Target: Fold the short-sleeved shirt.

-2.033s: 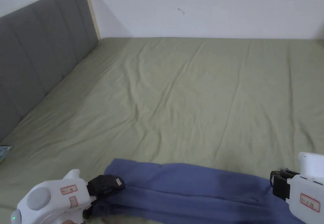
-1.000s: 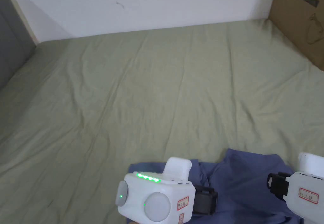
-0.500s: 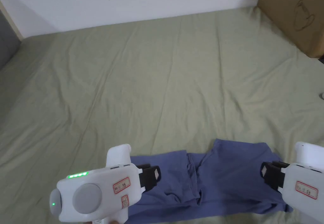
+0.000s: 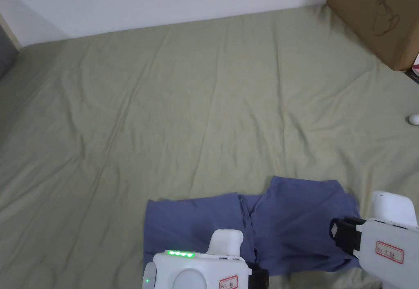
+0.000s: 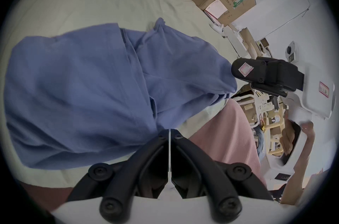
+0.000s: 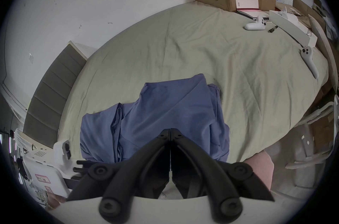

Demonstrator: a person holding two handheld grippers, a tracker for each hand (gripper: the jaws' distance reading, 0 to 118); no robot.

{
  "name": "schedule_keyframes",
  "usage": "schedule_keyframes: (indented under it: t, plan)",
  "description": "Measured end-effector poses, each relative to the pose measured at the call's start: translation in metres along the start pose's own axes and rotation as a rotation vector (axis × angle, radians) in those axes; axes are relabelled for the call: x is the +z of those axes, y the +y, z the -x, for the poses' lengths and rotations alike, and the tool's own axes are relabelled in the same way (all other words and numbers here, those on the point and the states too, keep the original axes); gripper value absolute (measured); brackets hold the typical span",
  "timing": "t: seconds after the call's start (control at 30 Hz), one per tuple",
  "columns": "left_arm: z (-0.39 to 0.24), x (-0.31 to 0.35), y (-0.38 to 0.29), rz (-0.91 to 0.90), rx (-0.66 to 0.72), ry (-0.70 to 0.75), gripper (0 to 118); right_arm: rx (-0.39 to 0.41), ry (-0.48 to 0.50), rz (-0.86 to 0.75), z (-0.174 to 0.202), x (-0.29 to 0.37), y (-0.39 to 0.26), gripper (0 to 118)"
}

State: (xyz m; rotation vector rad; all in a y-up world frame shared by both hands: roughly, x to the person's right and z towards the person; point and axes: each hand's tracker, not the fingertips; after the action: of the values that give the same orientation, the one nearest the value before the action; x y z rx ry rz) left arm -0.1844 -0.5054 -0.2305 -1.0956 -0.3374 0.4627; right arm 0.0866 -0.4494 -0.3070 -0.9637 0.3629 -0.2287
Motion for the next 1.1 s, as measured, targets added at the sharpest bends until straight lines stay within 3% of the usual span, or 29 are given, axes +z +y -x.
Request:
schedule_keyframes:
  t: [0.07,0.27,0.3,0.37,0.4,0.63,0.73,0.8,0.9,0.93,1.0,1.07,1.1]
  plan:
    - [0.006,0.017,0.003,-0.047,0.006,0.004,1,-0.003,-0.008,-0.008,0.003,0.004,0.000,0]
    - [0.068,0.099,0.017,-0.285,0.216,-0.061,5,0.005,-0.005,-0.003,0.009,0.001,0.002,0]
    - [0.084,0.111,0.018,-0.308,0.266,-0.073,17,0.009,-0.003,0.003,0.012,-0.001,0.001,0]
    - [0.115,0.126,0.013,-0.344,0.326,-0.043,55,0.018,0.009,0.018,0.017,-0.005,-0.001,0]
    - [0.133,0.130,0.010,-0.343,0.361,-0.004,62,0.022,0.015,0.026,0.020,-0.007,-0.002,0]
    - [0.197,0.108,-0.004,-0.204,0.436,-0.016,64,0.077,0.035,0.098,0.043,-0.023,-0.006,0]
    - [0.206,0.089,-0.004,-0.223,0.460,-0.163,66,0.085,0.047,0.113,0.052,-0.027,-0.005,0]
    - [0.213,0.078,-0.002,-0.249,0.517,-0.240,73,0.108,0.041,0.120,0.059,-0.029,-0.004,0]
    - [0.225,0.066,0.000,-0.285,0.577,-0.335,72,0.130,0.040,0.131,0.067,-0.031,-0.003,0]
    - [0.227,0.063,0.002,-0.275,0.588,-0.343,66,0.134,0.041,0.134,0.069,-0.032,-0.003,0]
    - [0.227,0.066,0.002,-0.264,0.542,-0.323,16,0.142,0.043,0.142,0.073,-0.034,-0.003,0]
    - [0.223,0.067,0.002,-0.205,0.487,-0.196,11,0.150,0.045,0.155,0.077,-0.038,-0.004,0]
    - [0.229,0.066,-0.001,-0.191,0.496,-0.210,11,0.154,0.046,0.163,0.080,-0.040,-0.004,0]
